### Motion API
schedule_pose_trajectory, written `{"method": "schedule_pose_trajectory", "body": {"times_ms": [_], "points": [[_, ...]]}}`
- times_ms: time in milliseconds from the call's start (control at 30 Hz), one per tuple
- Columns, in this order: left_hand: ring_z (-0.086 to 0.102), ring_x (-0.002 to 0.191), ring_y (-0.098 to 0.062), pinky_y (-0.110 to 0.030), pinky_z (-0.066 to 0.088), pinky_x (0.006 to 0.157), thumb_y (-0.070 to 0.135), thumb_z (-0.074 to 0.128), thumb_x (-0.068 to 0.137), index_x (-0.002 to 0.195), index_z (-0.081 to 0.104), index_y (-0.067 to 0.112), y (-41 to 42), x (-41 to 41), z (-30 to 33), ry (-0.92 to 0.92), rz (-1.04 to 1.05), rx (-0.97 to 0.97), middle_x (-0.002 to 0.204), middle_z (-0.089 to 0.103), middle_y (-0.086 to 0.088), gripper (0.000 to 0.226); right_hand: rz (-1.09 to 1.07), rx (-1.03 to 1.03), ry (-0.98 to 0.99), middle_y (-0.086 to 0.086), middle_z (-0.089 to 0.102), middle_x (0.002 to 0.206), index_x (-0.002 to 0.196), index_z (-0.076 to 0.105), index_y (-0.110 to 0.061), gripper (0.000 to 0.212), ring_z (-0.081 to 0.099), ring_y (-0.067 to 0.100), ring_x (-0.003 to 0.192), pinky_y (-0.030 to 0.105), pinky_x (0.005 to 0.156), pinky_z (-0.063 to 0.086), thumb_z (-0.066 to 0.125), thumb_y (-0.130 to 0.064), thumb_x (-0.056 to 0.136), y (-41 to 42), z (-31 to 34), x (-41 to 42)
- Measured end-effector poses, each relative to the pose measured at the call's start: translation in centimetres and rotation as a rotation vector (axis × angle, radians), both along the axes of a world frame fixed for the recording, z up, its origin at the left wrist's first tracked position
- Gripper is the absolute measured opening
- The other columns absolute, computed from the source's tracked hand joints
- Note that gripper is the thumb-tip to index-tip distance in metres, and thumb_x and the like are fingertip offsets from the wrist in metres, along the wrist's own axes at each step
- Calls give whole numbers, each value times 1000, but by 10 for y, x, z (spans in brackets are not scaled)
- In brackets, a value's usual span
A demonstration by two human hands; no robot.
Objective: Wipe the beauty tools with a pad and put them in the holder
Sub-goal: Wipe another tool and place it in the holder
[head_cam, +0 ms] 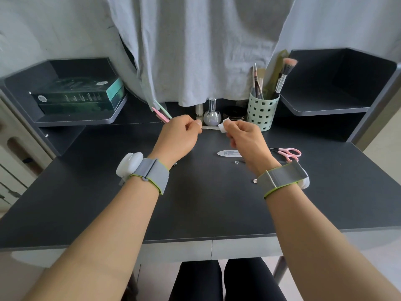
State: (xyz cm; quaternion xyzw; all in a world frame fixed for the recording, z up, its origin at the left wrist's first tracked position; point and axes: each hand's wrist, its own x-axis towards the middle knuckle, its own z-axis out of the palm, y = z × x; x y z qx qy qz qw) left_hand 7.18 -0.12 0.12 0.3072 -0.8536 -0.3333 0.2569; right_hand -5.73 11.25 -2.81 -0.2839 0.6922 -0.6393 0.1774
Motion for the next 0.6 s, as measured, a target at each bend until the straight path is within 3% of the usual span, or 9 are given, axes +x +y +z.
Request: {"method": "schedule_pose_trajectory", "body": {"times_ms": [67, 167, 400, 600], "points": [[64, 89, -19, -23, 44, 70, 35, 48, 102, 77, 62, 28, 0, 2, -2, -41, -49, 9, 97, 73, 1, 29, -16, 11, 16, 1, 53, 74, 80, 69, -19, 27, 42, 14, 69, 31, 70, 39, 61, -37, 98, 2, -2, -2], [64, 83, -21, -30, 49, 74, 34, 49, 102, 74, 62, 29, 1, 3, -6, -66, -81, 15, 95, 74, 0, 31, -26, 24, 25, -1, 53, 73, 80, 67, -19, 26, 42, 12, 67, 30, 69, 39, 61, -37, 98, 2, -3, -4], [62, 88, -18, -15, 40, 62, 30, 44, 104, 92, 66, 17, 6, -1, -8, 42, 50, 23, 102, 72, 5, 28, -299, -149, -209, 5, 51, 72, 73, 59, -16, 27, 43, 18, 69, 34, 67, 43, 62, -30, 96, 2, -2, -8], [54, 76, -12, -19, 36, 58, 31, 44, 105, 98, 66, 14, 8, -5, -10, 138, 140, 2, 91, 67, 4, 29, -203, -231, -425, -3, 51, 63, 73, 61, -12, 27, 44, 6, 54, 21, 57, 43, 62, -24, 98, -3, -10, 7]]}}
